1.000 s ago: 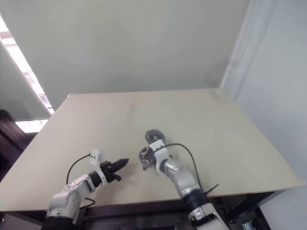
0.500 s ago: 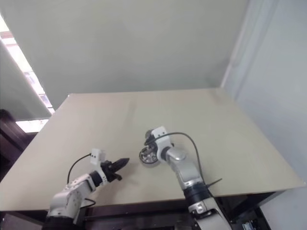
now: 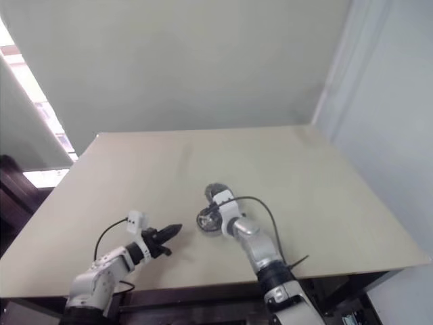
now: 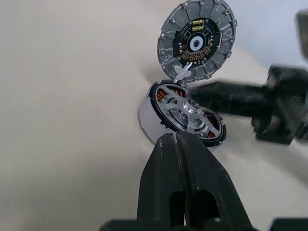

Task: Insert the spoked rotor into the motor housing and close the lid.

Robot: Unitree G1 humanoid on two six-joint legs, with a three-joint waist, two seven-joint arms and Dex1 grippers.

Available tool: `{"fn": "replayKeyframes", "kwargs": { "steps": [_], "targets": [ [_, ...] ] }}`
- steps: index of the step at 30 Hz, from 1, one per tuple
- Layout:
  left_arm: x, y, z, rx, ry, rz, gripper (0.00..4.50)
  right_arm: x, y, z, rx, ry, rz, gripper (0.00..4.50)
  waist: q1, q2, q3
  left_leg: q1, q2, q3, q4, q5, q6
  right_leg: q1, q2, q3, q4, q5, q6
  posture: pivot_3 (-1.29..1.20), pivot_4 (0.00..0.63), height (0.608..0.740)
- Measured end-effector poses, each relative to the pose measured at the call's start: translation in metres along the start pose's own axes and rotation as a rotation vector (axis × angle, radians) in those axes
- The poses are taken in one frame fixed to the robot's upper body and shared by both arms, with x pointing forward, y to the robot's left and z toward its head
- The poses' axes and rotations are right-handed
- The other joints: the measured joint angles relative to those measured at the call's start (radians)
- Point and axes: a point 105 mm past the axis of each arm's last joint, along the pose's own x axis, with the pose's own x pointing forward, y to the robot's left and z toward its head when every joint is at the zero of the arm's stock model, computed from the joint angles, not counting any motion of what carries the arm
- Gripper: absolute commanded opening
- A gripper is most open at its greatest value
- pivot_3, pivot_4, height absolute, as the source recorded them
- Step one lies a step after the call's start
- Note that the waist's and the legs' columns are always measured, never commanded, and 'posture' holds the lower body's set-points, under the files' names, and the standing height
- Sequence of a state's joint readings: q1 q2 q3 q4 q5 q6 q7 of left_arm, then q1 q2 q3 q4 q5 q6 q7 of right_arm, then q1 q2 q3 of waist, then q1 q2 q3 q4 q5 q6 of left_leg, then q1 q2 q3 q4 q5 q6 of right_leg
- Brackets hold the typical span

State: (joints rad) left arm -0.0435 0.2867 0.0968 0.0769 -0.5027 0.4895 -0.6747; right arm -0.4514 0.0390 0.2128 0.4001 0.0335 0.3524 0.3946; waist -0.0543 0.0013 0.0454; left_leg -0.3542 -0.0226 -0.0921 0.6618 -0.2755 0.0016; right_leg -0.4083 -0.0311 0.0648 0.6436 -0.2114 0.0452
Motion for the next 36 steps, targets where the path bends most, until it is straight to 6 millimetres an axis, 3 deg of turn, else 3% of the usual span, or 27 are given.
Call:
{"fn": "replayKeyframes", "kwargs": {
  "steps": [4, 6, 9, 12, 17, 27, 30, 36],
  "targets": [
    [0.001, 0.0, 0.0, 0.001, -0.001, -0.002, 0.0, -0.003, 0.006, 0.032, -0.021, -0.109, 0.014, 0.02, 0.0, 0.0, 0.0, -0.001, 0.0, -0.001, -0.001, 0.0, 0.0, -0.001, 0.0, 0.0, 0.0, 0.0, 0.0, 0.0, 0.0, 0.74],
    [0.001, -0.001, 0.001, 0.002, -0.002, -0.002, 0.0, -0.002, 0.009, 0.034, -0.025, -0.113, 0.021, 0.02, 0.0, 0.0, 0.0, -0.001, 0.0, 0.0, -0.001, 0.0, 0.0, -0.001, 0.0, 0.0, -0.001, 0.0, 0.0, 0.0, 0.0, 0.74],
    [0.001, 0.0, 0.001, 0.002, -0.002, -0.002, 0.0, 0.002, 0.01, 0.011, -0.03, -0.024, 0.026, 0.02, 0.001, 0.0, 0.0, -0.001, 0.0, 0.0, 0.0, 0.0, 0.0, 0.0, 0.0, 0.0, -0.001, 0.0, 0.0, 0.0, 0.0, 0.74],
    [0.001, -0.001, 0.001, 0.003, -0.004, -0.002, 0.0, 0.004, 0.012, -0.029, -0.034, 0.111, 0.034, 0.02, 0.0, 0.0, 0.0, 0.0, 0.0, 0.0, 0.0, 0.0, 0.0, 0.0, 0.0, 0.0, 0.0, 0.0, 0.0, 0.0, 0.0, 0.74],
    [0.001, -0.001, 0.001, 0.005, -0.006, -0.003, 0.0, -0.002, 0.009, -0.031, -0.012, 0.082, 0.018, 0.02, 0.001, 0.0, -0.001, 0.002, 0.0, 0.0, 0.0, 0.0, 0.0, 0.002, 0.0, 0.0, 0.0, 0.0, 0.0, 0.0, 0.0, 0.74],
    [0.008, -0.004, 0.005, 0.01, -0.012, -0.024, 0.0, -0.026, -0.011, 0.017, -0.008, -0.076, -0.042, 0.02, 0.001, 0.001, -0.001, -0.001, 0.0, -0.001, -0.001, 0.0, 0.0, -0.001, 0.0, 0.0, -0.001, 0.0, 0.0, 0.0, 0.0, 0.74],
    [0.009, -0.004, 0.007, 0.02, -0.014, -0.026, 0.0, -0.038, -0.011, 0.011, -0.066, -0.03, -0.019, 0.59, 0.002, 0.001, -0.001, -0.002, 0.0, 0.0, 0.0, 0.0, 0.0, -0.001, -0.001, 0.0, -0.001, 0.0, 0.0, 0.0, 0.0, 0.74],
    [0.009, -0.002, 0.004, 0.018, -0.002, -0.024, 0.0, -0.056, -0.004, -0.012, -0.212, 0.096, 0.047, 2.72, 0.0, 0.0, -0.001, -0.002, 0.0, 0.001, 0.001, 0.0, 0.0, -0.001, 0.0, 0.0, -0.001, 0.0, 0.0, 0.0, 0.0, 0.74]
  ]
}}
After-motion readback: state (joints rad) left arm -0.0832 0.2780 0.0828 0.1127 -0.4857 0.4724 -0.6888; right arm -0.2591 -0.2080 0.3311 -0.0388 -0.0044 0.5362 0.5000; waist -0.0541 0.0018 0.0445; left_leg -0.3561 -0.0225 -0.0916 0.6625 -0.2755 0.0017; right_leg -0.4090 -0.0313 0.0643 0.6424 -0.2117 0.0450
